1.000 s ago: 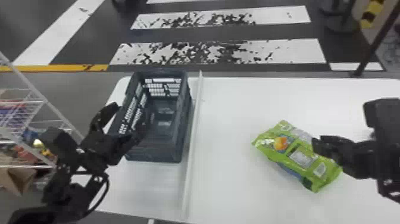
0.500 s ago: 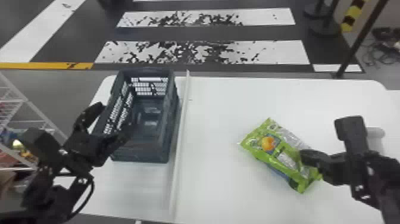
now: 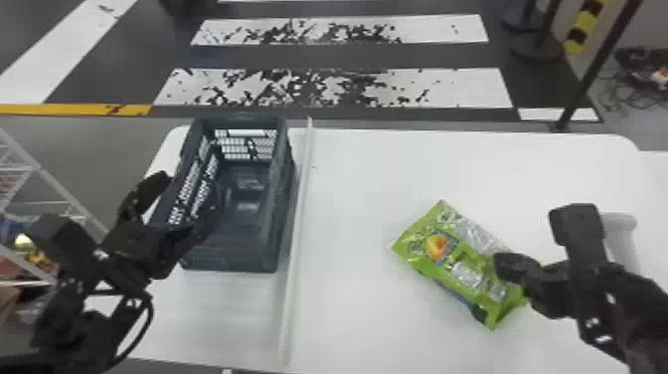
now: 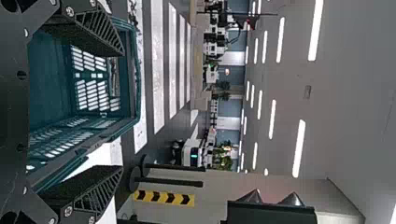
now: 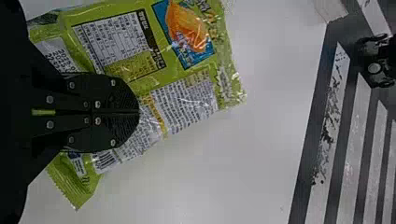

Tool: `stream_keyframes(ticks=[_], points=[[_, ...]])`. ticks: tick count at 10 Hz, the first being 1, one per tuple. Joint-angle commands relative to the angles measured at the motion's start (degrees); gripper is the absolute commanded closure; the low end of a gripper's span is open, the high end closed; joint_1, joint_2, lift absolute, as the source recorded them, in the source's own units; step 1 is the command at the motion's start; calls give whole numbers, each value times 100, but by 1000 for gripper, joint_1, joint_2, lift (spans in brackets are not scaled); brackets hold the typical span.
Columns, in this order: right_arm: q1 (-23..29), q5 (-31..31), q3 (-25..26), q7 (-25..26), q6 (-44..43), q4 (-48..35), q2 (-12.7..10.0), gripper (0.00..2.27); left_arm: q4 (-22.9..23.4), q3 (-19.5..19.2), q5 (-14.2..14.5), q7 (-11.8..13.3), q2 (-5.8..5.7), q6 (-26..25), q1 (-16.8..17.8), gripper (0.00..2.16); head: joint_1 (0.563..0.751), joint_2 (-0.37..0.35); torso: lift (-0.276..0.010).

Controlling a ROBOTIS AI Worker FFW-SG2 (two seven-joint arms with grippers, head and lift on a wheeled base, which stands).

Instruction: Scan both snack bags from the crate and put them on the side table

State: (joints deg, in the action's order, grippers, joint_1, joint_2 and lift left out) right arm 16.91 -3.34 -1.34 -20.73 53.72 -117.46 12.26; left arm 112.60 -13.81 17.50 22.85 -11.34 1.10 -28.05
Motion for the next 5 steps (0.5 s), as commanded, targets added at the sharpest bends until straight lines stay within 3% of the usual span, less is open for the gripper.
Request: stream_keyframes(ticks=[1,3,5], points=[[181,96,90,-10,108,-787,-4,2253,-1,1,7,0,0,-1,-8,144,695,94,-87],[357,413,73,-265,390,-1218,-4,2253,-1,1,7,0,0,17,-8,144,695,110,-87],[454,492,-261,-475,354,-1183,-4,2253,-1,-8,7,9,0,17,-8,144,695,160,-87]])
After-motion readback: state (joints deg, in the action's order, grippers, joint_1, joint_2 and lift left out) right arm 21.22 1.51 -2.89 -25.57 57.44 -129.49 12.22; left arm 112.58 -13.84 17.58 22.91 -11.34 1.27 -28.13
